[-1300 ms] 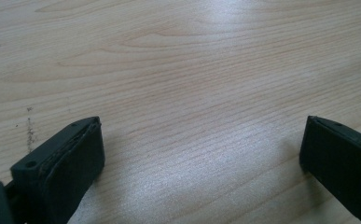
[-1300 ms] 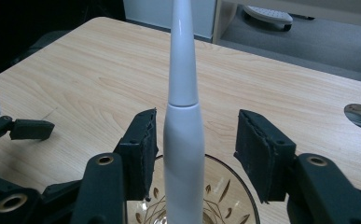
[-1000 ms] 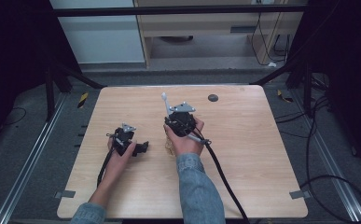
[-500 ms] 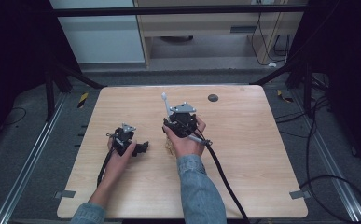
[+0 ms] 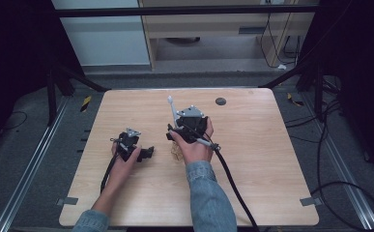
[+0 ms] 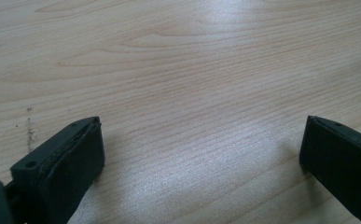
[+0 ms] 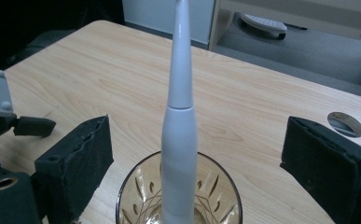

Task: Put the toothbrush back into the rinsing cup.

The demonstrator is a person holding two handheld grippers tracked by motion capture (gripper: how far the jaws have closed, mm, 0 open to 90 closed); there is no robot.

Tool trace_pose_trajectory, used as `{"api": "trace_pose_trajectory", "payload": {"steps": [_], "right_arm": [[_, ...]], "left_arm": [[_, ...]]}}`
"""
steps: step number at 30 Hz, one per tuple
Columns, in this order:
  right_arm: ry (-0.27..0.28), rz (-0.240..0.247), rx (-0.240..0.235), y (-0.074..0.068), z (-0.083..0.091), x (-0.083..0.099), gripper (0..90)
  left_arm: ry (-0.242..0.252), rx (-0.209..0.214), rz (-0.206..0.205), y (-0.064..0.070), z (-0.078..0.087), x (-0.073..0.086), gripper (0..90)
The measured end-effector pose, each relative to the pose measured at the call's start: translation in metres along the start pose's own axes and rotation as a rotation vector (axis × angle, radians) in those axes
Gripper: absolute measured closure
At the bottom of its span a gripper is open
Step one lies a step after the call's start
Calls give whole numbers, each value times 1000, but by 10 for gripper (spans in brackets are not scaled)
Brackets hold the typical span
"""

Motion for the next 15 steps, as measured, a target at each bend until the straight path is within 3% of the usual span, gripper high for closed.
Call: {"api": "trace_pose_trajectory", "payload": {"steps": [15], "right_arm": [[-19,-11,-2,6,9,4,57]], "left_arm": [[1,1,-1,0,0,0,0]]}}
Point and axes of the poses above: each handheld gripper's, and its own axes: z roughly backward along the jaws, x roughly out of its underside, y roughly to its right, the point moved 5 cm from there along -z, roughly forward along the jaws, and after that the axes turned 3 degrees about z, right-handed, at the moved point
